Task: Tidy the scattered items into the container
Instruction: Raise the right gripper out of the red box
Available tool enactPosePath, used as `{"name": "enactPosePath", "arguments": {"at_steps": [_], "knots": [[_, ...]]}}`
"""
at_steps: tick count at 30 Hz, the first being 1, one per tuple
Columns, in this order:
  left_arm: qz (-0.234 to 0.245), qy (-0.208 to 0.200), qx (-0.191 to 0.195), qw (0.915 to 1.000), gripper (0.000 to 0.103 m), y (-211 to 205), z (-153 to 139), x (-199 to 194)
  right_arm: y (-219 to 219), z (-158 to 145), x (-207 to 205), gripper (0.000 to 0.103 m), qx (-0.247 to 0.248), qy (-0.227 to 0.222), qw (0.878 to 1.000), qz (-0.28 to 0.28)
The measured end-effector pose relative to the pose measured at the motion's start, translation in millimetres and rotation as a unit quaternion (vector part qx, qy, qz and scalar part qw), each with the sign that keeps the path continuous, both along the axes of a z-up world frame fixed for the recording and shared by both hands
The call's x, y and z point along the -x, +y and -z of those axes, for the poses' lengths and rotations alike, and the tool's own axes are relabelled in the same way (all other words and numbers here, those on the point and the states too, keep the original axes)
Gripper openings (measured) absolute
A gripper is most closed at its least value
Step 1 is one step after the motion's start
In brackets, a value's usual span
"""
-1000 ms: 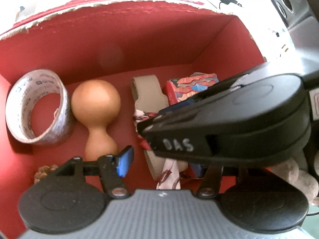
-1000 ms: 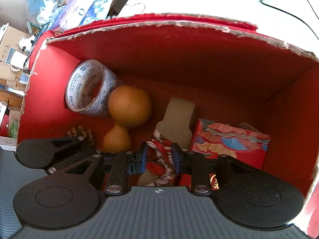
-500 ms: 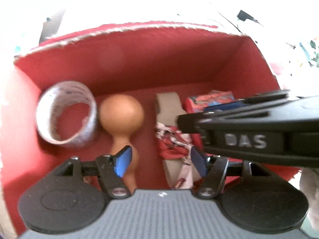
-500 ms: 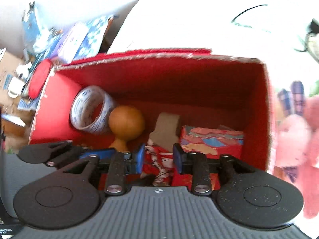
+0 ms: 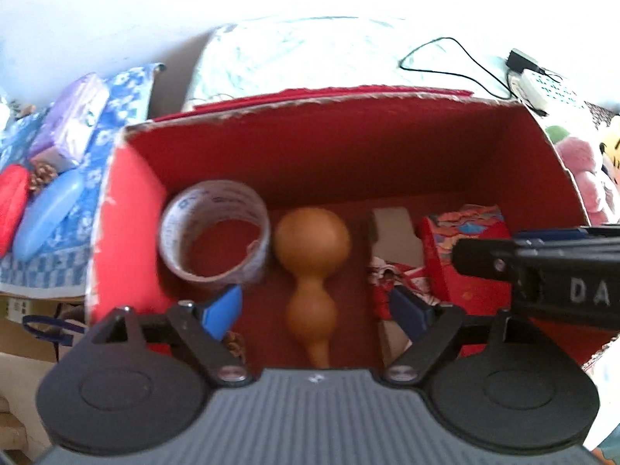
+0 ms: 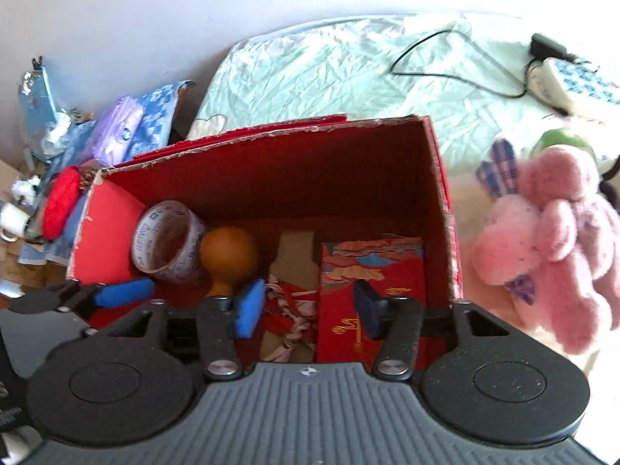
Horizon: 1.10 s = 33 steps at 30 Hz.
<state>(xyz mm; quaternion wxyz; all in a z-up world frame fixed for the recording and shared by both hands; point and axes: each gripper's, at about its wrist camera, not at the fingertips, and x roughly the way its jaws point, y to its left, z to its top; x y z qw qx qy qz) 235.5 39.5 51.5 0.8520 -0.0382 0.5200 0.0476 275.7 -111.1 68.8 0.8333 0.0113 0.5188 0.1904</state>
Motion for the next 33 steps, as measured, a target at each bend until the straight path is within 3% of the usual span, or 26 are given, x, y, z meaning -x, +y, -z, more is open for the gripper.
{"name": "enactPosePath", "arguments": {"at_steps": [10,23,33], "knots": [[-0.02,-0.018,-0.018,0.9995,0.085,6.5,-6.4,13.9,-4.8,-6.8,19.1,0.067,-0.014,-0.015,1.0,0.002],[-0.069,-0.086,-0.068,0.9916,0.093,6.8,-23.1,36.0,-13.9,-6.7,33.0,0.066,-0.016,-0.027,0.999,0.027],[-0.085,-0.084,-0.069,0.9904,0.092,7.2,-31.8,44.8,-10.0,-1.0,45.8,0.061,-0.009,-0.024,1.0,0.015]]}}
